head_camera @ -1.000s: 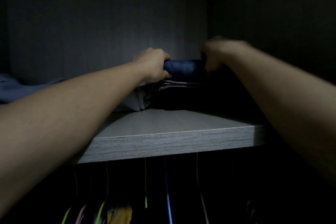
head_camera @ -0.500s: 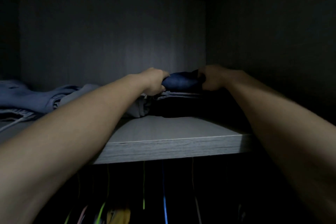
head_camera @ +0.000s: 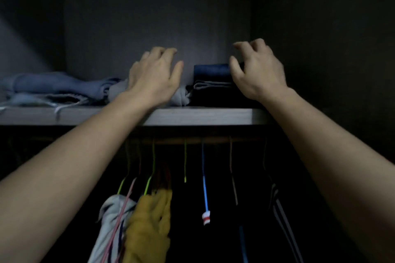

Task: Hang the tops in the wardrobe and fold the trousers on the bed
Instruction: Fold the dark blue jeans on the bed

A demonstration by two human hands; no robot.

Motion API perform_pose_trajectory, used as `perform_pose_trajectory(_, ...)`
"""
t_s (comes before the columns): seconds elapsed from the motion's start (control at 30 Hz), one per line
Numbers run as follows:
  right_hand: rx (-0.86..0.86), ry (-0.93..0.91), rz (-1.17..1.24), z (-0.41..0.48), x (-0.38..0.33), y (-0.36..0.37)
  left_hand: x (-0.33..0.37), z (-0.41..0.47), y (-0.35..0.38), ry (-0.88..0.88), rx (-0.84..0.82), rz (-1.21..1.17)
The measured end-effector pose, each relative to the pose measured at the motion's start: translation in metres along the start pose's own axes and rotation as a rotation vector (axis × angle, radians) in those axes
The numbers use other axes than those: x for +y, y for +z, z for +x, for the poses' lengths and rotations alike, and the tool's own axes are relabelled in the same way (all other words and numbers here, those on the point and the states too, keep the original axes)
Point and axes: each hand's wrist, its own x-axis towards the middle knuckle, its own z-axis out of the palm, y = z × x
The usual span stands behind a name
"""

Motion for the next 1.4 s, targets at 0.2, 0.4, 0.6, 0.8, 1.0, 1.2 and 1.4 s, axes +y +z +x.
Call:
perform_pose_trajectory(0.2, 0.006, 0.049, 0.170, -0.029, -0.026, -0.010, 0.004, -0.059, -0.031, -0.038, 0.149, -0.007)
perform_pose_trajectory(0.4, 0.152, -0.011, 0.102, -0.101, -0.056, -0.028, 0.004, -0.125, -0.048, 0.018, 0.141, 0.090)
perform_pose_trajectory(0.6, 0.025, 0.017, -0.131, -0.223, -0.080, -0.043, 0.002, -0.218, -0.065, 0.056, 0.066, -0.016)
perform_pose_trajectory(0.8, -0.150, 0.021, -0.398, -0.347, -0.067, -0.115, 0.059, -0.299, -0.057, 0.161, 0.004, -0.268)
perform_pose_trajectory(1.0, -0.295, 0.213, -0.742, -0.469, 0.013, -0.288, 0.228, -0.353, -0.085, 0.300, -0.062, -0.630)
perform_pose_trajectory(1.2, -0.363, 0.551, -1.029, -0.604, 0.053, -0.508, 0.425, -0.429, -0.159, 0.507, -0.195, -0.880)
perform_pose_trajectory(1.4, -0.438, 0.813, -1.229, -0.741, 0.061, -0.723, 0.634, -0.515, -0.281, 0.667, -0.344, -1.078)
